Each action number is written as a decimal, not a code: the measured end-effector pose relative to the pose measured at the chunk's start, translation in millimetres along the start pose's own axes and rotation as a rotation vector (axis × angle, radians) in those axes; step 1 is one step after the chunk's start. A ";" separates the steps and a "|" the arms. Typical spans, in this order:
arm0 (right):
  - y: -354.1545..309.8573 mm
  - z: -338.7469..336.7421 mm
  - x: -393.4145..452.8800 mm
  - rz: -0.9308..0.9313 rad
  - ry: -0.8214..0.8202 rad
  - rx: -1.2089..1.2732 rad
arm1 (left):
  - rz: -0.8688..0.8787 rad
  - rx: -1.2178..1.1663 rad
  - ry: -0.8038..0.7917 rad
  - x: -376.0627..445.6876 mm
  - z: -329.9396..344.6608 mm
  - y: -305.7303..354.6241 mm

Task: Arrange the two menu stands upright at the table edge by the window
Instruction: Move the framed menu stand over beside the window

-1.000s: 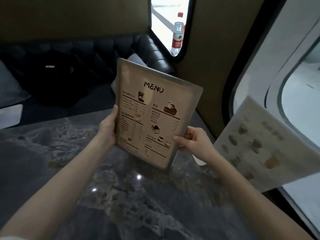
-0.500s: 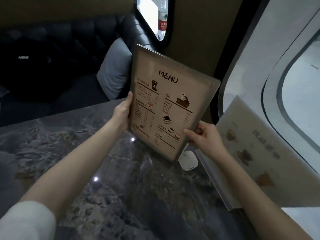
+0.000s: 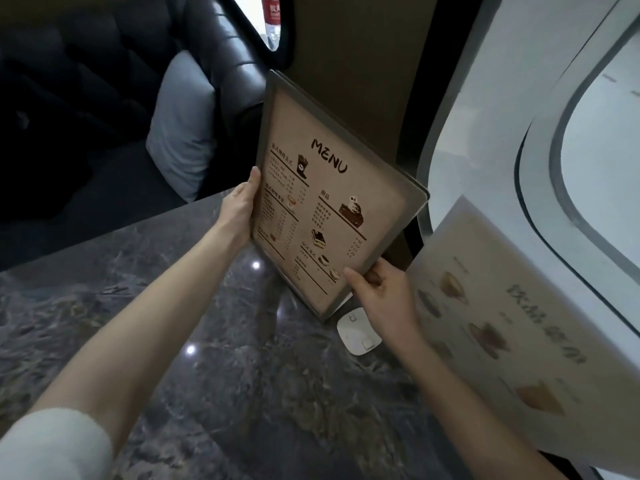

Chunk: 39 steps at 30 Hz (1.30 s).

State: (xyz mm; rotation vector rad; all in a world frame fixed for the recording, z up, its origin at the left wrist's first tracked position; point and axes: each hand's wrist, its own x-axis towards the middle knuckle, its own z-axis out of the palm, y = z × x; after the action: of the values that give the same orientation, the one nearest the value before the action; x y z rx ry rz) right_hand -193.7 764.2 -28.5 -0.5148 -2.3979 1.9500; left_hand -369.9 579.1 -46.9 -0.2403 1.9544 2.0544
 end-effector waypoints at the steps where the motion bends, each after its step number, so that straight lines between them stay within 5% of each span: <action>1: 1.1 -0.1 -0.2 -0.014 0.001 -0.014 | 0.000 0.000 -0.006 2.7 2.8 -1.8; 16: 10.8 -1.3 -9.6 -0.024 0.088 -0.052 | -0.027 0.010 -0.024 11.9 40.3 -7.7; 23: 11.2 3.5 -8.6 -0.052 0.107 -0.117 | 0.005 0.216 0.018 -6.1 54.9 -2.3; 34: -18.6 -17.3 -14.9 0.056 -0.223 -0.534 | -0.110 0.688 -0.011 -72.0 55.0 -24.0; 39: -45.7 -18.6 -19.6 0.049 -0.381 -0.759 | 0.029 0.900 0.010 -100.2 57.4 -16.5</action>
State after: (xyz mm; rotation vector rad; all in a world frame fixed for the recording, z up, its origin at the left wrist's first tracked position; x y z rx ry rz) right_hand -182.5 769.0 23.2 -0.1994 -3.3736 1.1526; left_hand -265.5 627.0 -26.8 -0.0140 2.6459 1.0003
